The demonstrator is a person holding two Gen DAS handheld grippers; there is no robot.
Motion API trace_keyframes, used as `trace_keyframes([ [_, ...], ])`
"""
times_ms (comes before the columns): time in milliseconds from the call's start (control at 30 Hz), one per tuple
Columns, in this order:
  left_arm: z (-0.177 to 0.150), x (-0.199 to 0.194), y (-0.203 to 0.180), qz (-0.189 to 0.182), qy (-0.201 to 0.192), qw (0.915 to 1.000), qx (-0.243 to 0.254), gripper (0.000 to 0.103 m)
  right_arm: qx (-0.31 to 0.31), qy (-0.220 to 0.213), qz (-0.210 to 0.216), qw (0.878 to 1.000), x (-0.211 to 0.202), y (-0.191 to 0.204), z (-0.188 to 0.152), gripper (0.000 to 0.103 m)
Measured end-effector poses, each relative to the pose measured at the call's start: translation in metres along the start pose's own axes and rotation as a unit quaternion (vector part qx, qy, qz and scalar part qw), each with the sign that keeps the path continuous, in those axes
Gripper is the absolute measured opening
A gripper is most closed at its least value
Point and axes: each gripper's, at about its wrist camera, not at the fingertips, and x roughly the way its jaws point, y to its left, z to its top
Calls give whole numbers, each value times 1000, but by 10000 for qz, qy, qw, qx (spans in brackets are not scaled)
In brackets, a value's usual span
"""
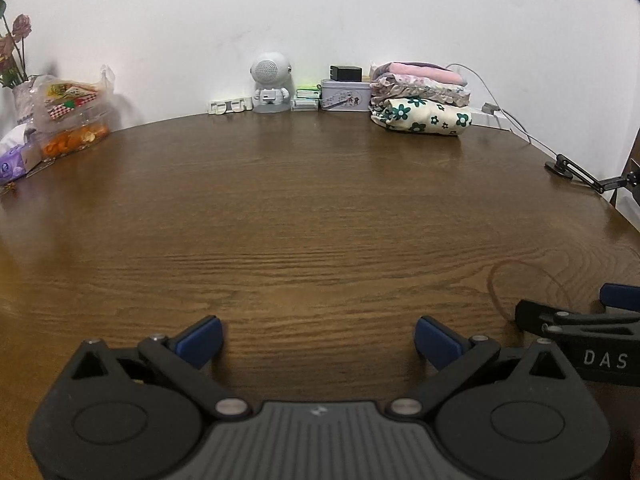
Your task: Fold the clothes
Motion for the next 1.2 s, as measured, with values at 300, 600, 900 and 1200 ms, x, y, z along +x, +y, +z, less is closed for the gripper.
trace_keyframes([
  [300,-1,-1,-1,91,-7,9999,-56,103,-37,0,37,10000,3,0,2,102],
  [600,3,3,-2,80,-1,10000,-50,103,-92,1,97,9999,3,-2,2,102],
  [900,4,5,-2,143,4,9998,-101,103,-33,-3,34,10000,4,1,3,102],
  [1200,5,5,-1,168,6,9998,-125,103,-80,-5,100,9999,6,1,3,102],
])
